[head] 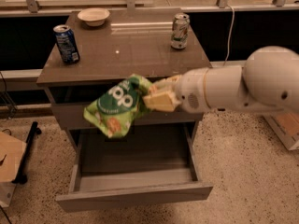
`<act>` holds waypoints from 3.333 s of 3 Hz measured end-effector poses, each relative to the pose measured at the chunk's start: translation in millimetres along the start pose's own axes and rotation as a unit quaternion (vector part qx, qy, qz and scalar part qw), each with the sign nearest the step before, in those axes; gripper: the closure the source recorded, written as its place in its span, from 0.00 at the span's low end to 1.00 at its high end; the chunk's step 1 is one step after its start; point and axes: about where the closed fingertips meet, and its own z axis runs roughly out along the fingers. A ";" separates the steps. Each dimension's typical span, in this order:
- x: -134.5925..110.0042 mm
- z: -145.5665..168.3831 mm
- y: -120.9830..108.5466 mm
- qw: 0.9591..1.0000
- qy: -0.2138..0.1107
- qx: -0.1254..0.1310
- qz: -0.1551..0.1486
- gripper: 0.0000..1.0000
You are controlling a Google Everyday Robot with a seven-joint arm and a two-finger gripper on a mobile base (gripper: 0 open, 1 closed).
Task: Place green rice chip bag into middle drawer
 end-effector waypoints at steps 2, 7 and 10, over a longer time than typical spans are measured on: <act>101.0 50.9 22.1 0.992 0.028 -0.022 0.121 1.00; 262.0 161.7 -15.0 0.980 0.085 0.025 0.176 1.00; 371.0 209.6 -73.6 0.961 0.133 0.063 0.233 0.84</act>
Offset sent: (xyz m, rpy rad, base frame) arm -0.0163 0.0149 -0.1919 0.1191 0.3489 -0.1569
